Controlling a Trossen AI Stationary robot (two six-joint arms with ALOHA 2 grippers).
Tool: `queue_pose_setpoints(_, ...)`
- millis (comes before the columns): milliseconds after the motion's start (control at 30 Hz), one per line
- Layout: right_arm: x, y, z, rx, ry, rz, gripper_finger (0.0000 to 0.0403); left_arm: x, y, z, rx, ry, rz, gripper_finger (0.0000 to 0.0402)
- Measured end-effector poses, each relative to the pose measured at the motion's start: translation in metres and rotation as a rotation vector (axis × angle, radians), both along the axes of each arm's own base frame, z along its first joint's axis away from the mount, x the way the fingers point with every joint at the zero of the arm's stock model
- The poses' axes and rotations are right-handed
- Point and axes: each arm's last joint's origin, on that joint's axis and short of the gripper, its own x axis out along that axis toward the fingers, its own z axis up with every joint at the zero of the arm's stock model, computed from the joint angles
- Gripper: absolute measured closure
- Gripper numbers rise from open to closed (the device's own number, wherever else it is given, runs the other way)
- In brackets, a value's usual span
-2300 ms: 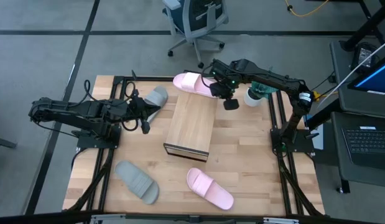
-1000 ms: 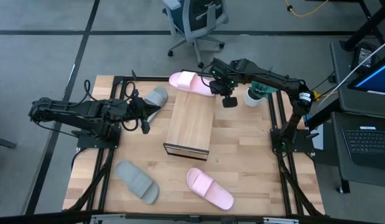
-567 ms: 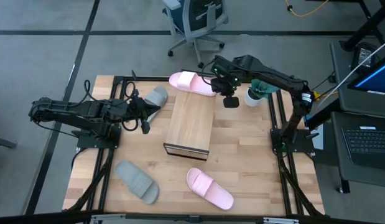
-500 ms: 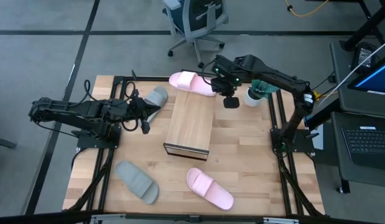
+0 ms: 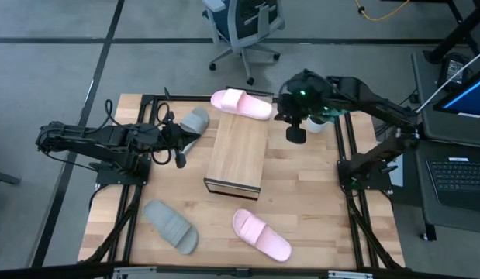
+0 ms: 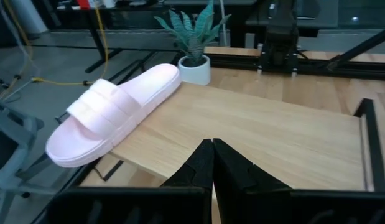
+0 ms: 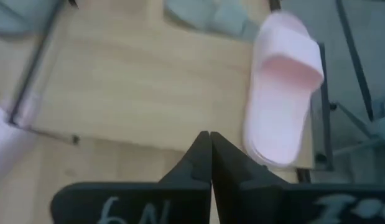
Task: Pick and place slides into the shelf
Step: Put the pink slipper on the shelf
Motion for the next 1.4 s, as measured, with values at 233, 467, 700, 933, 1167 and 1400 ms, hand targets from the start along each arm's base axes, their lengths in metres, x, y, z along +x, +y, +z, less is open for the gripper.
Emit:
queue_pose_setpoints(233,-0.014,0.026,-0.031,0.027,-0.051,-0.104,0.0403,0.0,0.0,0.0,0.042,0.019,-0.027,0.0401)
queue_pose_setpoints(467,-0.016,0.056,-0.073,0.091,-0.104,-0.054,0.0403,0.0,-0.001,0.0,0.051,0.025,-0.052,0.0401)
queue_pose_setpoints(700,-0.021,0.089,-0.088,0.138,-0.095,0.035,0.0403,0.001,-0.001,0.001,0.047,0.01,-0.06,0.0401)
queue_pose_setpoints(933,-0.029,0.131,-0.089,0.187,-0.085,0.197,0.0403,0.001,-0.001,0.001,-0.004,-0.012,-0.042,0.0401)
queue_pose_setpoints(1167,-0.037,0.166,-0.095,0.22,-0.138,0.245,0.0403,0.001,-0.001,0.001,-0.023,-0.019,-0.036,0.0401)
queue_pose_setpoints(1400,-0.039,0.191,-0.134,0.297,-0.25,0.257,0.0403,0.001,-0.001,0.001,-0.023,-0.019,-0.036,0.0401)
